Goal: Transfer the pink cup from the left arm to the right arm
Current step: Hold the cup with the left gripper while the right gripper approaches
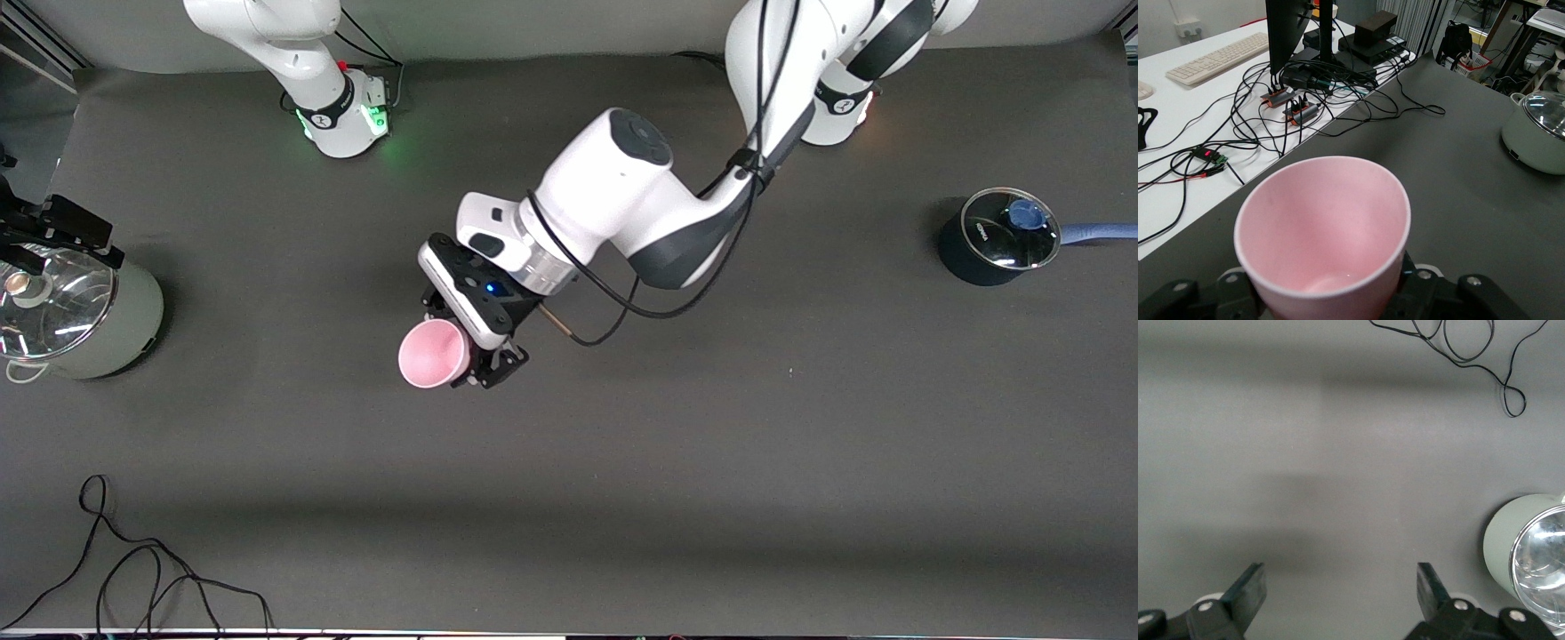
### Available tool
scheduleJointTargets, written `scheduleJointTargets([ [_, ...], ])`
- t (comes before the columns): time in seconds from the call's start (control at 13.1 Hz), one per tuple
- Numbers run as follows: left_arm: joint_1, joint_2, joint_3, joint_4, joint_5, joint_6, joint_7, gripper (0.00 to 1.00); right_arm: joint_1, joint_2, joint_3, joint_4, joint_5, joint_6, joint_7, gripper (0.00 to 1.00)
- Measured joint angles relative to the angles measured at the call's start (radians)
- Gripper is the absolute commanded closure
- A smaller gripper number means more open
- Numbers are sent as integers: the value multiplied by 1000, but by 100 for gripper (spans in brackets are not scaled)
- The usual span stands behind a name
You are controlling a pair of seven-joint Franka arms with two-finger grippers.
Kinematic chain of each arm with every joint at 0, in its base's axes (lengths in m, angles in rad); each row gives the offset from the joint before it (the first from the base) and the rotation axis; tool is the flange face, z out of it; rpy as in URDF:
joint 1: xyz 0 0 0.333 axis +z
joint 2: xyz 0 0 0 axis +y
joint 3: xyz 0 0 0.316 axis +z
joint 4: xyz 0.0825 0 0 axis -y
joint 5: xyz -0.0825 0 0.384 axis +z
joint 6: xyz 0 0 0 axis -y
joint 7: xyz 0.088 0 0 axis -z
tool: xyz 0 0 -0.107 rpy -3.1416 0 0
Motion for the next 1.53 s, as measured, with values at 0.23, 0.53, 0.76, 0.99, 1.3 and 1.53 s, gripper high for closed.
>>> scheduleJointTargets([
  [0.23, -147, -12, 162, 3, 3, -13, -99, 100, 13, 0, 18, 0, 12, 0, 0, 0],
  [0.53, -211, -14, 228, 3, 3, -19, -148, 100, 21, 19, 21, 16, 62, 6, 0, 0],
  [0.76, -210, -14, 237, 3, 3, -25, -151, 100, 31, 92, 23, 99, 104, 15, 0, 0],
  [0.99, -210, -14, 238, 3, 3, -29, -152, 100, 91, 182, 25, 189, 112, 16, 16, 0],
  [1.3, -210, -14, 239, 3, 3, -31, -154, 100, 174, 257, 27, 254, 116, 42, 64, 0],
  [1.53, -210, -14, 239, 3, 3, -32, -154, 100, 232, 288, 29, 289, 116, 68, 165, 0],
])
